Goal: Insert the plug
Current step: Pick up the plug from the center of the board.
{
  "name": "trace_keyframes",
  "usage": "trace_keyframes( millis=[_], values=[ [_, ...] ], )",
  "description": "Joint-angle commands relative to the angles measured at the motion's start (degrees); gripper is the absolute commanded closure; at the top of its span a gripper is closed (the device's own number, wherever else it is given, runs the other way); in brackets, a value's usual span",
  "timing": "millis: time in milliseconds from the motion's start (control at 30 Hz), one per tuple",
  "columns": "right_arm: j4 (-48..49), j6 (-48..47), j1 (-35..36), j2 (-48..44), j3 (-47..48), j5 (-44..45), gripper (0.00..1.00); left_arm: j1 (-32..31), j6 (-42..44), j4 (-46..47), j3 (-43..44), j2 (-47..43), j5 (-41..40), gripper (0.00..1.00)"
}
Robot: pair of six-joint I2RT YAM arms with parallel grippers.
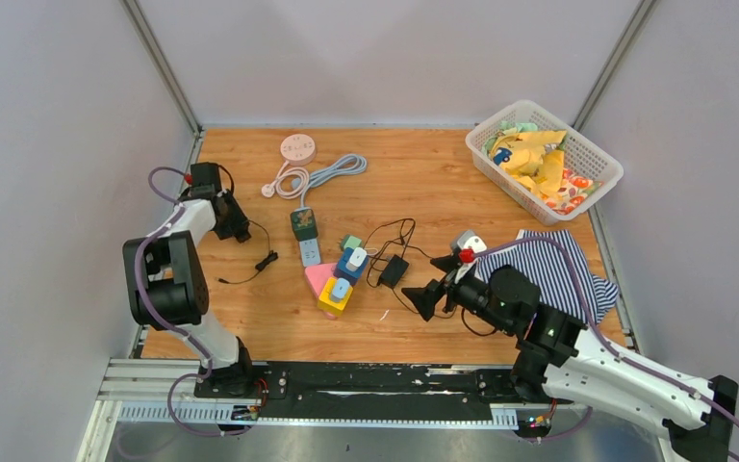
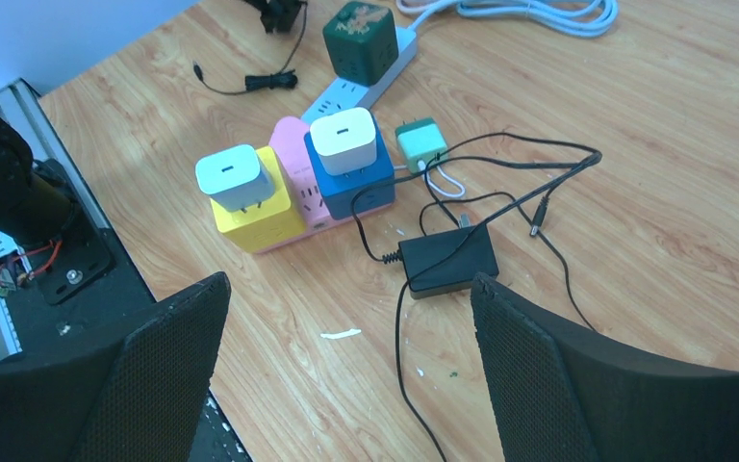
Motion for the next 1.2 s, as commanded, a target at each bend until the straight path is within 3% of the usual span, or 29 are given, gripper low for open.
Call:
trace_keyframes(
  millis=[0, 400, 667, 867, 1167],
  values=[
    [-0.55, 0.51, 0.74, 3.04, 2.71, 0.86, 0.06, 0.31, 3.78, 3.33, -0.93, -5.19, 8.52, 0.8],
    [-1.29, -0.84, 0.74, 17.57, 16.18, 0.13, 0.01, -1.92, 10.3, 4.88, -4.55, -20.96, 25.42, 0.82],
    [-5.19, -3.3, 0.07, 31.1, 30.43, -3.91, 0.01, -9.03, 15.97, 13.59, -13.69, -35.63, 28.91, 0.86],
    [-6.33, -5.61, -1.31, 40.42, 41.89, -10.45, 0.1, -13.75, 18.57, 20.39, -19.31, -42.93, 33.61, 0.87],
    [-6.61, -2.15, -6.4, 50.65, 55.43, -14.99, 0.33, -21.86, 25.43, 21.4, -14.85, -40.15, 41.97, 0.88]
  ],
)
